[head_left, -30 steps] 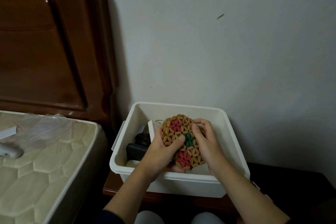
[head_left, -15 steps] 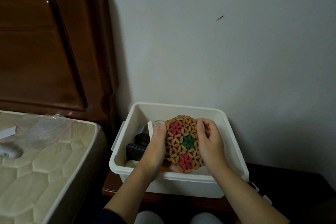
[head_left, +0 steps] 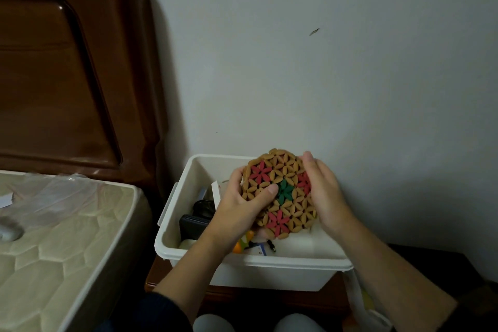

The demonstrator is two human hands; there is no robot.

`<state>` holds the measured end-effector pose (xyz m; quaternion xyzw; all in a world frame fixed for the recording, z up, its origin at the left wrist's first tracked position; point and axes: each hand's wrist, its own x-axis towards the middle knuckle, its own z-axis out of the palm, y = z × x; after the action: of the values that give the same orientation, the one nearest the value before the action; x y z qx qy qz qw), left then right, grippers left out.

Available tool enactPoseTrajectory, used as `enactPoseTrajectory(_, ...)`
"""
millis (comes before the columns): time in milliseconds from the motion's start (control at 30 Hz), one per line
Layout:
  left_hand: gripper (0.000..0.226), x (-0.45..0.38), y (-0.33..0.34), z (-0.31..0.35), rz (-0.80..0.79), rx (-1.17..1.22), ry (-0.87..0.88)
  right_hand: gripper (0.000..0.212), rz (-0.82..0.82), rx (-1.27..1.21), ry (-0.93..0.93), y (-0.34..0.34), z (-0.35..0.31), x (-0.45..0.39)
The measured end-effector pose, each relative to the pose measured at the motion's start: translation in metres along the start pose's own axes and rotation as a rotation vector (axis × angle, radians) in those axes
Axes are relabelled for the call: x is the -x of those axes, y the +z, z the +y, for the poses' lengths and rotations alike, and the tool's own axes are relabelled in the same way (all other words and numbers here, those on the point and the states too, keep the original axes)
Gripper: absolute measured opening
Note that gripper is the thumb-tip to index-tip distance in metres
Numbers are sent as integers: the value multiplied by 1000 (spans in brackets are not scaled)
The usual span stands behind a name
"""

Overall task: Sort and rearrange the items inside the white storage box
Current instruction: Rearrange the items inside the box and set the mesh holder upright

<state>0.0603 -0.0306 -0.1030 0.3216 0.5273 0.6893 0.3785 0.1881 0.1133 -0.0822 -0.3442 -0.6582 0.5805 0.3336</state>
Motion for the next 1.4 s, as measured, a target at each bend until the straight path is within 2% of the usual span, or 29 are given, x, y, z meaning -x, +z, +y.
enactPoseTrajectory(100,59,-13,8,9,-33,0,-13,79,-152,7,76,-22,-16,-14)
enactPoseTrajectory(200,61,-28,13,3,-65,-18,-61,73,-264,29,101,-39,-19,-23)
enactPoseTrajectory(333,63,-46,18,-15,-133,-147,-243,57,-133,185,49,-50,-5,-30)
enactPoseTrajectory(400,63,-55,17,-26,-174,-371,-310,52,-58,480,-30,-54,4,-34)
enactPoseTrajectory(500,62,-69,8,-46,-222,-901,-250,48,-15,943,-165,-57,20,-36)
enactPoseTrajectory(567,52,-78,1,-54,-223,-1139,-167,47,-38,1009,-207,-55,28,-36)
enactPoseTrajectory(667,44,-84,-7,-60,-294,-1407,-127,49,-96,1022,-147,-49,34,-37)
enactPoseTrajectory(800,40,-70,-2,-71,-572,-1802,-81,53,-198,1166,-16,-35,44,-34)
enactPoseTrajectory(900,41,-68,3,-78,-750,-2001,-57,52,-262,1205,48,-27,51,-33)
enactPoseTrajectory(1000,47,-72,1,-77,-863,-2086,-1,56,-298,1234,85,-21,54,-36)
enactPoseTrajectory(1100,53,-73,-1,-79,-973,-2149,56,57,-263,1281,97,-17,56,-38)
enactPoseTrajectory(1233,63,-70,9,-80,-1083,-2173,227,56,-215,1359,81,-16,53,-37)
enactPoseTrajectory(1400,59,-71,10,-81,-1152,-2049,139,55,-183,1384,41,-22,42,-33)
